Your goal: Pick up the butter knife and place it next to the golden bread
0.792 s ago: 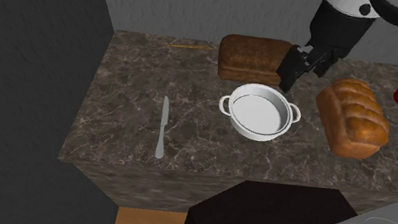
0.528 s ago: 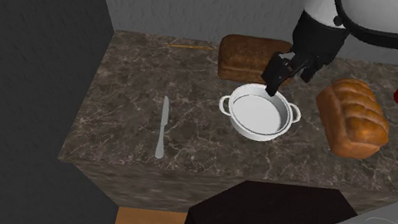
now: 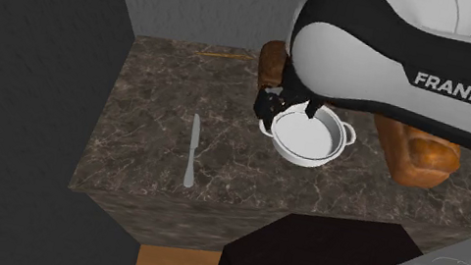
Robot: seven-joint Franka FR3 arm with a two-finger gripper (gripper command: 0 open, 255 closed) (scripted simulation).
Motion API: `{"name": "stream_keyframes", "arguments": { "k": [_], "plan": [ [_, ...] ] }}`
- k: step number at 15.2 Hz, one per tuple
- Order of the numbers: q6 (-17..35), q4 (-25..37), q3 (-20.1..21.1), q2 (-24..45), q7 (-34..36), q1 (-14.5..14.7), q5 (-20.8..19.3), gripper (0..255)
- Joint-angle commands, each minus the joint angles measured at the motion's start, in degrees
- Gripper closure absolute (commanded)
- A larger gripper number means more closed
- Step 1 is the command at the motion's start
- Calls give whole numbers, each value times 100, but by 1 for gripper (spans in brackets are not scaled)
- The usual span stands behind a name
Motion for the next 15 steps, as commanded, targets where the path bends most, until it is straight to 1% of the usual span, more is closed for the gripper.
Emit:
{"name": "stream_keyframes", "arguments": {
  "k": [1,5,8,11,15],
  "plan": [
    [355,21,211,343,364,1,82,0],
    [1010,122,586,1069,1047,-26,130,0],
    [1473,293,846,1688,1590,-65,59,0],
    [1891,543,1067,2358,2172,-102,-124,0],
    [2350,997,1252,3310,3009,-97,-542,0]
  ]
}}
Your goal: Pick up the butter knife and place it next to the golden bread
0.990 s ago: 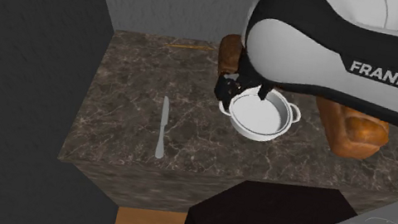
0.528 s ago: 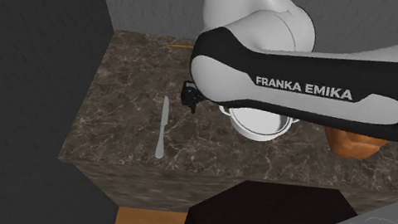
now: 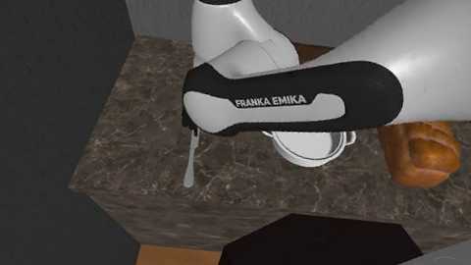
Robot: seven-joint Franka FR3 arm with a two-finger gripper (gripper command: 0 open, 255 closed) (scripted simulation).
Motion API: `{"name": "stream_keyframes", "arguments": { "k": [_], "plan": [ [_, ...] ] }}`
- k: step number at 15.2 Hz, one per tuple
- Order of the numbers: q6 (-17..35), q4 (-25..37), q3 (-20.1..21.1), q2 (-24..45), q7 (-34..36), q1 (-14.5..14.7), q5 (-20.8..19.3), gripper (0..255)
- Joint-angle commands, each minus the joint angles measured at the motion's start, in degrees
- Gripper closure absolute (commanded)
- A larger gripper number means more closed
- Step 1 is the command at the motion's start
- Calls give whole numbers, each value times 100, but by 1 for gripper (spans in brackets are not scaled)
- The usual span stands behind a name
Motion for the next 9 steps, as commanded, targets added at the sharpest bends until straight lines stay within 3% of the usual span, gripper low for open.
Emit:
{"name": "stream_keyframes", "arguments": {
  "k": [1,5,9],
  "plan": [
    [259,254,76,539,478,31,-262,0],
    [537,880,16,1512,1297,220,-782,0],
    [739,833,-34,1681,1371,264,-885,0]
  ]
}}
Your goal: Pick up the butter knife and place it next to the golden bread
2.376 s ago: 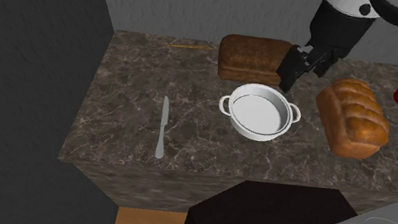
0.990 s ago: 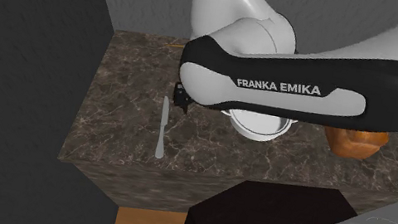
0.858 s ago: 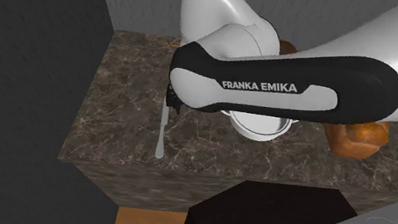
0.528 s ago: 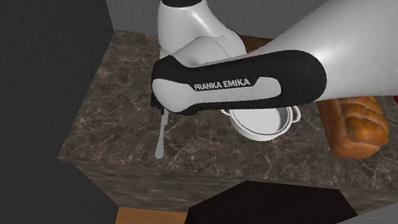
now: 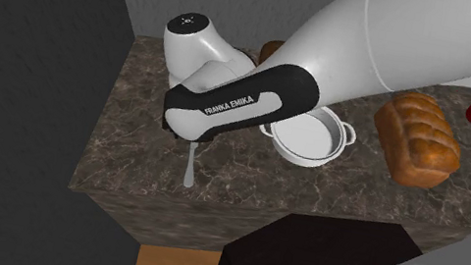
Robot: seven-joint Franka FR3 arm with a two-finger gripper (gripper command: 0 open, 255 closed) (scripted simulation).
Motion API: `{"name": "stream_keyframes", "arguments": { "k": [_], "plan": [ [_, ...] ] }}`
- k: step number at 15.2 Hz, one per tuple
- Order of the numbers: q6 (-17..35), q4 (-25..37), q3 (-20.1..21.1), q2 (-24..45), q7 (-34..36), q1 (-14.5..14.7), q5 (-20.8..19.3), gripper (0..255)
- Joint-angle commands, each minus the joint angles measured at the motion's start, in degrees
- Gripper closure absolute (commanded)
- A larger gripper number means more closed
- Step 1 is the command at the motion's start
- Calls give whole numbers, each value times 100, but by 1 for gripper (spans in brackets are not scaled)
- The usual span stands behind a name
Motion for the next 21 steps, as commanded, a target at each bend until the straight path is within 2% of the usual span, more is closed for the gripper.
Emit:
{"name": "stream_keyframes", "arguments": {
  "k": [1,4,12,13,21],
  "plan": [
    [137,-18,-27,127,70,29,-80,0],
    [368,-59,-84,336,162,72,-215,0],
    [367,-59,-85,335,161,73,-215,0],
    [367,-59,-85,335,161,73,-215,255],
    [367,-59,-85,335,161,73,-215,255]
  ]
}}
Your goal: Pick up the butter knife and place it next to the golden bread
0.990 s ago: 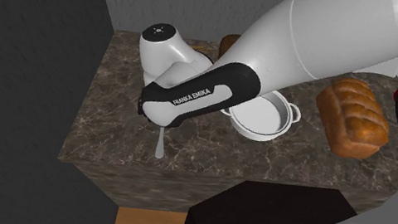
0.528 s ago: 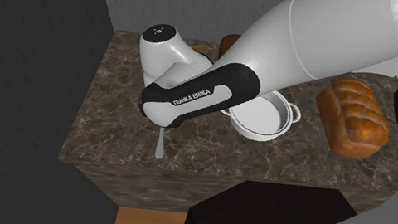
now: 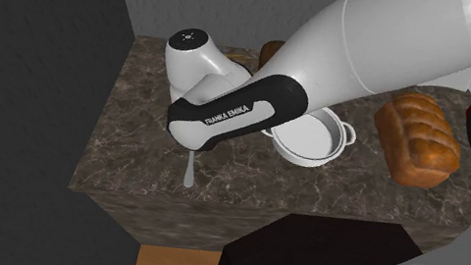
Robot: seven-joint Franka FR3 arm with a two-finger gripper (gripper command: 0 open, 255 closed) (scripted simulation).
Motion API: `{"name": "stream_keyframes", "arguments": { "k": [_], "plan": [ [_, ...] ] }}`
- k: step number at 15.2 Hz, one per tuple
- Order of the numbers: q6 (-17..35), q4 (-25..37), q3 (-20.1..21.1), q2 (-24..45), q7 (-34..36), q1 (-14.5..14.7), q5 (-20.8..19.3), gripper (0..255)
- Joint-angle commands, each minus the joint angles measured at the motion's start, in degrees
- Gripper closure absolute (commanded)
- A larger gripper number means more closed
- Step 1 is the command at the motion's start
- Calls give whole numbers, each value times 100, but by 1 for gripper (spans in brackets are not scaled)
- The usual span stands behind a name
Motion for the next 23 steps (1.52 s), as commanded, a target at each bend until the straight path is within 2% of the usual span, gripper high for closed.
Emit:
{"name": "stream_keyframes", "arguments": {
  "k": [1,23],
  "plan": [
    [0,0,0,0,0,0,0,255],
    [-1501,513,203,-1092,-453,-171,671,255]
  ]
}}
